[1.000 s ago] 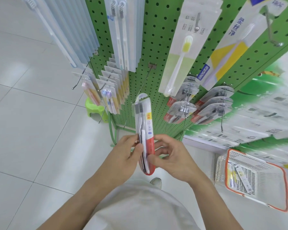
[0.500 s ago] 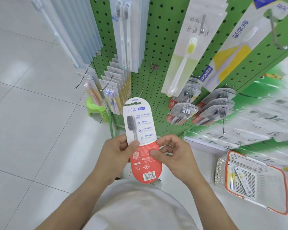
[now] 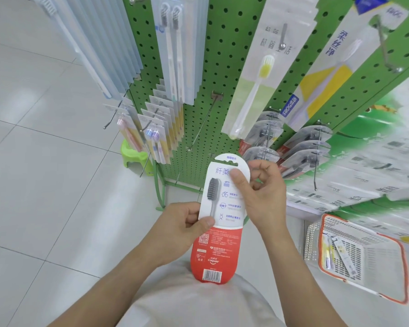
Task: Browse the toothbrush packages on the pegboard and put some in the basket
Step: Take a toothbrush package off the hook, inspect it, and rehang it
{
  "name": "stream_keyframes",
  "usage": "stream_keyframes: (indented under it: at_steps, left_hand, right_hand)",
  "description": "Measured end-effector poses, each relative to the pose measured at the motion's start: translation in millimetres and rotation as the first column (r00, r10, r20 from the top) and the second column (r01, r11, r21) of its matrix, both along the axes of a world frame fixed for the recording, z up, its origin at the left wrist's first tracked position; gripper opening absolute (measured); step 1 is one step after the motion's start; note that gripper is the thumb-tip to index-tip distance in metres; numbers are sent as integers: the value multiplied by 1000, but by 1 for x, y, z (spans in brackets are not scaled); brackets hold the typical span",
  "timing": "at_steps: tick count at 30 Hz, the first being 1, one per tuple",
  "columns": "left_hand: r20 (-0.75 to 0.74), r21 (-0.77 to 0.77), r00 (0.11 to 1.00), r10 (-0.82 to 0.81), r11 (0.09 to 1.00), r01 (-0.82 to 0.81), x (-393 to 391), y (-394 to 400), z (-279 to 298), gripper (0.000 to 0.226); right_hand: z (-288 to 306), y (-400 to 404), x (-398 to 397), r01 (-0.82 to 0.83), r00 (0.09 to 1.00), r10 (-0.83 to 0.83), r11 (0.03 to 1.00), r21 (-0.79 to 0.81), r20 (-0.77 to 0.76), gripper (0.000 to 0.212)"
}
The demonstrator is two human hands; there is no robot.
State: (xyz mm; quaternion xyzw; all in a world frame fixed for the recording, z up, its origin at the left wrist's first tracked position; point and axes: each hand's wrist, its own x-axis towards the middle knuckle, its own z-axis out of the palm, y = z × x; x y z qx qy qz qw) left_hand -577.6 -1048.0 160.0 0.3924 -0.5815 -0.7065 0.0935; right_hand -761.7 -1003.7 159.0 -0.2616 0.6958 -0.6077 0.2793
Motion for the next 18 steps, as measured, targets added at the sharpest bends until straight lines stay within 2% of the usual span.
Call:
stream_keyframes:
  at_steps: [3, 6, 10, 13, 18]
  left_hand:
    - [-7, -19, 999, -39, 999, 39, -1, -1, 1, 18]
    - [-8, -23, 998, -55, 998, 55, 0, -4, 0, 17]
    - [4, -17, 999, -51, 999, 51, 1, -4, -3, 14]
    - [8, -26, 999, -44, 999, 44, 0, -4, -6, 13]
    - [21, -10, 999, -28, 1000, 29, -2, -8, -6, 16]
  right_hand:
    - [2, -8, -4, -23, 992, 24, 1000, 15, -125, 49]
    - [5, -8, -1, -93, 978, 103, 994, 61, -179, 60]
    - [0, 0, 7, -188, 969, 208, 971, 147, -135, 74]
    - [-10, 10, 11, -187, 978, 197, 973, 135, -70, 82]
    - [-24, 37, 21, -218, 975, 209, 966, 137, 75, 73]
